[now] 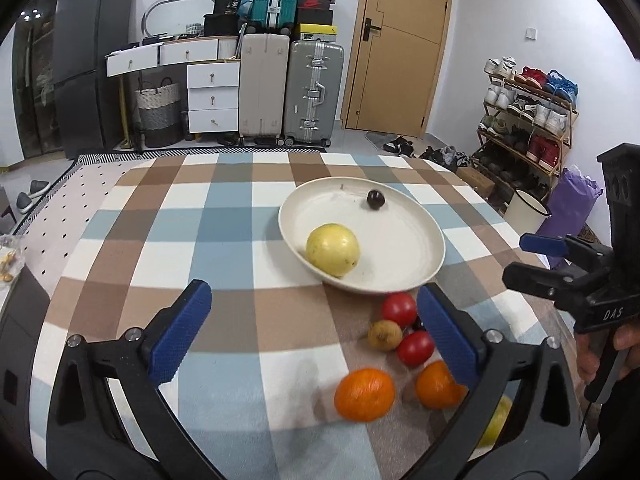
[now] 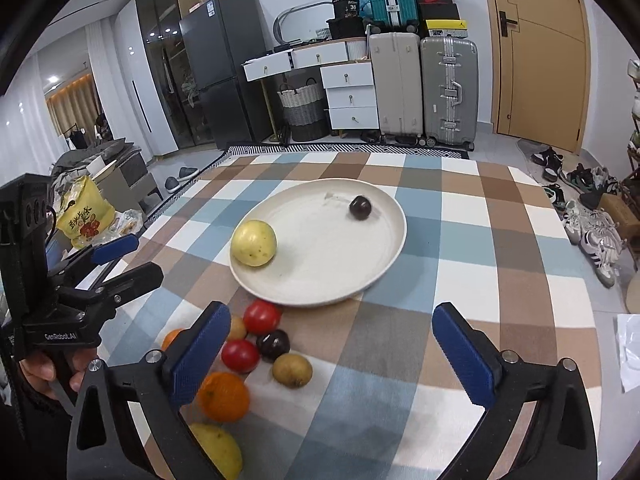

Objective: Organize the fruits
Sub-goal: 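Move the right tool to the green-yellow pear and close on it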

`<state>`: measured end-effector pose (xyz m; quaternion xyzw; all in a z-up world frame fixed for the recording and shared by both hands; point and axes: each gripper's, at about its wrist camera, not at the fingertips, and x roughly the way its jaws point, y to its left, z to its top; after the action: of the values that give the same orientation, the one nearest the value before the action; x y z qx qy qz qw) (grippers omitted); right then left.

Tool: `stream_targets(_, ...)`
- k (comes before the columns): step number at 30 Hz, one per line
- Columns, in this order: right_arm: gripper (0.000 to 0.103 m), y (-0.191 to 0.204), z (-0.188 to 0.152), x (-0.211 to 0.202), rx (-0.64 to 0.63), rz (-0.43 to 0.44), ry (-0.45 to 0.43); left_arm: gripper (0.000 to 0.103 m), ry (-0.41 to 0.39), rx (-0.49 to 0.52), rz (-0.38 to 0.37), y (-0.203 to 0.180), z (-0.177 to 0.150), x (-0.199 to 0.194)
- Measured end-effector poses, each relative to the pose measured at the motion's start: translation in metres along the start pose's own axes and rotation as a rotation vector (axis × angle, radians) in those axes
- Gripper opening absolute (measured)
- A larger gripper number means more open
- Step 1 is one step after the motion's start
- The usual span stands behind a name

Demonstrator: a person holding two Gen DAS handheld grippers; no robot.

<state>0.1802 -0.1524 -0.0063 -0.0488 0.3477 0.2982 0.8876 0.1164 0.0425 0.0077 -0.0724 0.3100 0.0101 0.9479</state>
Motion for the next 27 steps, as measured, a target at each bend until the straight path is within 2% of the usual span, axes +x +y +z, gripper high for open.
stream_targets(4, 0.103, 0.007, -0.009, -0.013, -0.005, -0.016, 0.002, 0.102, 0.007, 0.008, 0.011, 0.003, -0.014, -0.016)
stream_targets(8, 0.103, 0.014, -0.019, -0.021, -0.01, -0.027, 0.011, 0.102, 0.018, 0.06, 0.034, -0.004, -0.023, -0.026)
stream_targets(19, 0.103, 0.02, -0.053, -0.028, 0.026, -0.023, 0.072, 0.102, 0.054, 0.067, 0.024, -0.017, -0.046, -0.037)
stream_targets(27, 0.103, 0.037, -0.07, -0.028, 0.007, -0.008, 0.098, 0.102, 0.067, 0.076, 0.02, -0.019, -0.054, -0.039)
